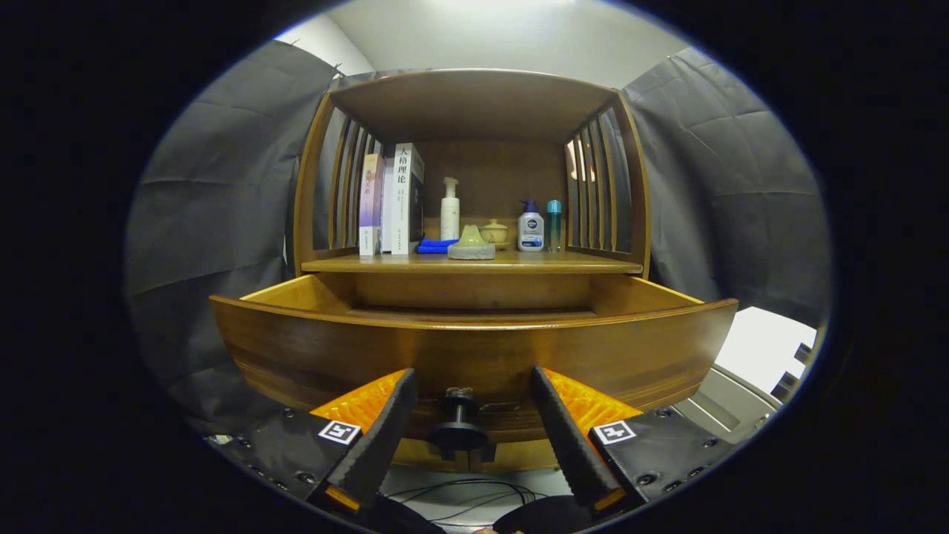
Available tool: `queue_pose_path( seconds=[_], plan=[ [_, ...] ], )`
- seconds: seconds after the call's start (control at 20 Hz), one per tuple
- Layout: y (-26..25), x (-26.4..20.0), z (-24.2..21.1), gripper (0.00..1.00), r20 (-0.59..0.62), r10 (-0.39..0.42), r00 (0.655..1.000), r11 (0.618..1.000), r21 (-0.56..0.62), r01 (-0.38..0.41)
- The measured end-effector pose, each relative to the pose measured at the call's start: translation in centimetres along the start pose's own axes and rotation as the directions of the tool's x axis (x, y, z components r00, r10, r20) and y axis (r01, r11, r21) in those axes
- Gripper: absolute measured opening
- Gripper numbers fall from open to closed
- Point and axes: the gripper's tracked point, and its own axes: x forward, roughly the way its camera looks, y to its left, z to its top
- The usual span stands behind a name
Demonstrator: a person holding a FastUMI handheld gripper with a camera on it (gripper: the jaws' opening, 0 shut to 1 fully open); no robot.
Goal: Pull open the drawer, take out the items inside it, and place them on the countertop above the cabinet.
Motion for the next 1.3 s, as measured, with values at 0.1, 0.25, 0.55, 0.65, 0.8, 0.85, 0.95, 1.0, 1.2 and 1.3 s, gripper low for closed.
queue_pose_path(
  seconds=[0.1,0.25,0.55,0.65,0.8,0.85,0.95,1.0,1.2,1.3],
  plan=[
    [0.0,0.2,-0.3,0.99,-0.004,-0.008,1.000,1.000,-0.028,0.007],
    [0.1,0.4,-0.2,0.99,-0.012,-0.004,1.000,1.000,-0.012,0.004],
    [0.2,2.5,0.0,0.98,-0.043,0.023,0.999,1.000,0.021,-0.022],
    [0.3,3.2,0.7,0.98,-0.039,0.021,0.999,0.999,0.025,-0.020],
    [0.6,4.5,1.2,0.98,-0.038,0.010,0.999,0.999,0.036,-0.009],
    [0.6,4.5,0.9,0.98,-0.052,0.009,0.999,0.999,0.046,-0.006],
    [0.8,5.5,1.2,0.98,-0.053,0.004,0.999,0.999,0.048,-0.001],
    [0.8,6.1,1.4,0.98,-0.052,0.002,0.999,0.999,0.047,0.000],
    [0.9,8.0,1.7,0.98,-0.064,0.005,0.998,0.999,0.045,-0.002],
    [0.8,8.9,1.8,0.98,-0.066,0.002,0.998,0.999,0.039,0.000]
  ],
)
